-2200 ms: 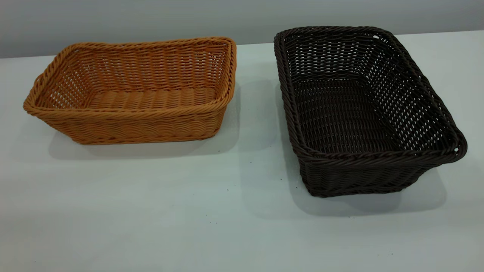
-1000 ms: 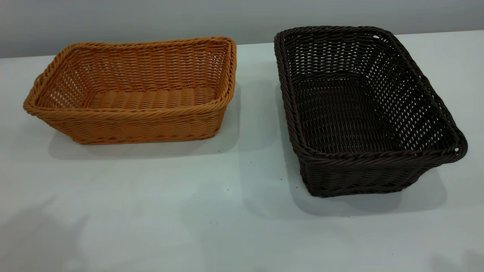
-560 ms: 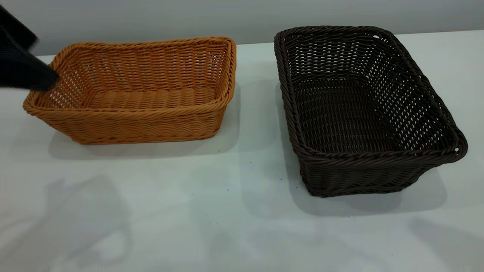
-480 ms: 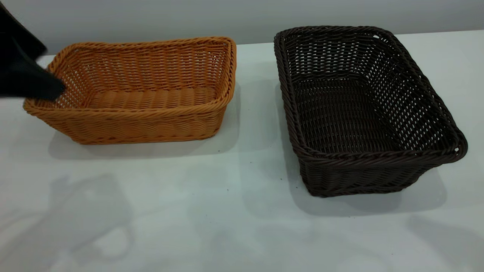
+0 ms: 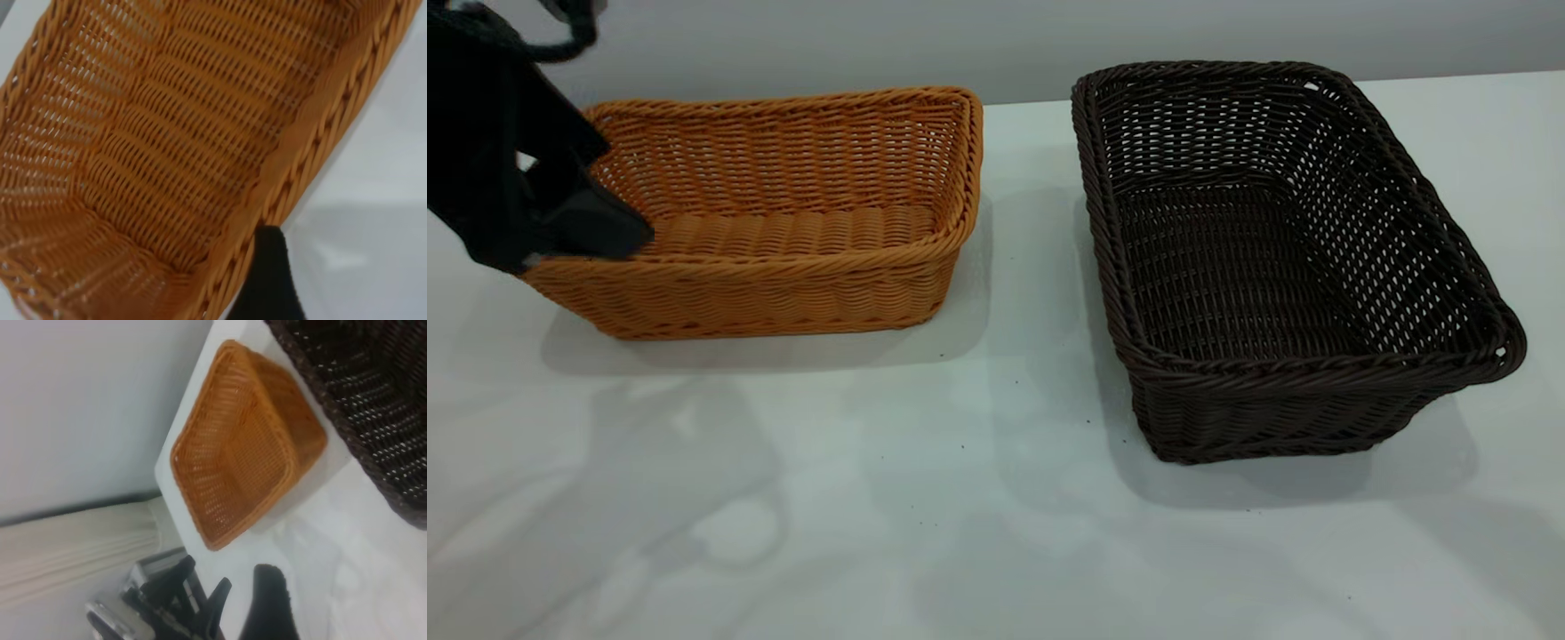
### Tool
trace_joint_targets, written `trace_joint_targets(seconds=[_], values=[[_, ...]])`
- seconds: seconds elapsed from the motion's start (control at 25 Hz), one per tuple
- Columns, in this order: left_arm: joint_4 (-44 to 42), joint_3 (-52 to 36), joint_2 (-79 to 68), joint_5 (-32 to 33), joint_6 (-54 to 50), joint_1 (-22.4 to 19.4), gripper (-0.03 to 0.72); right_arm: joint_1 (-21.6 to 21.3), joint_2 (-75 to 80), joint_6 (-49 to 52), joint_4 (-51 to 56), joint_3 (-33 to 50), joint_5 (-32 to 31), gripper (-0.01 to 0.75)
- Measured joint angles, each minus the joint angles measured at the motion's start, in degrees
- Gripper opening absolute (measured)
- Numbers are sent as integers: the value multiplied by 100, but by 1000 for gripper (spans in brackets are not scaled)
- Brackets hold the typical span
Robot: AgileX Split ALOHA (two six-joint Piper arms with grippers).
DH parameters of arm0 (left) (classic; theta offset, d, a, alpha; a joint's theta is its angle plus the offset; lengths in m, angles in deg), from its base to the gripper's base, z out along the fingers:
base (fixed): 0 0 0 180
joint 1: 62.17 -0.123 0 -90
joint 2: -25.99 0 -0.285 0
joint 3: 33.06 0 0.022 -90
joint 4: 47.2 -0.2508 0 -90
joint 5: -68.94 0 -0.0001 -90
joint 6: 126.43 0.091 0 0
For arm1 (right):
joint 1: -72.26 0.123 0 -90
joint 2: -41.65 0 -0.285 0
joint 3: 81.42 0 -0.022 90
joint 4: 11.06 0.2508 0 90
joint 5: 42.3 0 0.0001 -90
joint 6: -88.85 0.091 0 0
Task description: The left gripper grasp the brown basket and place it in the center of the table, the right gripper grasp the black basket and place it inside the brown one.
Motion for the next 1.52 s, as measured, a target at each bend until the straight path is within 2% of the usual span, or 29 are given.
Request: trace_joint_targets(seconds=[0.16,0.52,0.76,1.24,1.52], values=[[-32,0,-162,9,19,120,509,583,412,682,-255,3,558,503],[-45,0,-216,-60,901,187,509,2408,1645,2205,-202,3,2103,503],[-45,0,-453,-215,1484,187,509,3282,2370,2603,272,3,2843,503],[-45,0,-785,-443,1478,187,509,3380,3135,2576,752,-3,3457,502],[-40,0,-785,-503,1460,187,509,3380,3693,2425,759,-217,3625,475]])
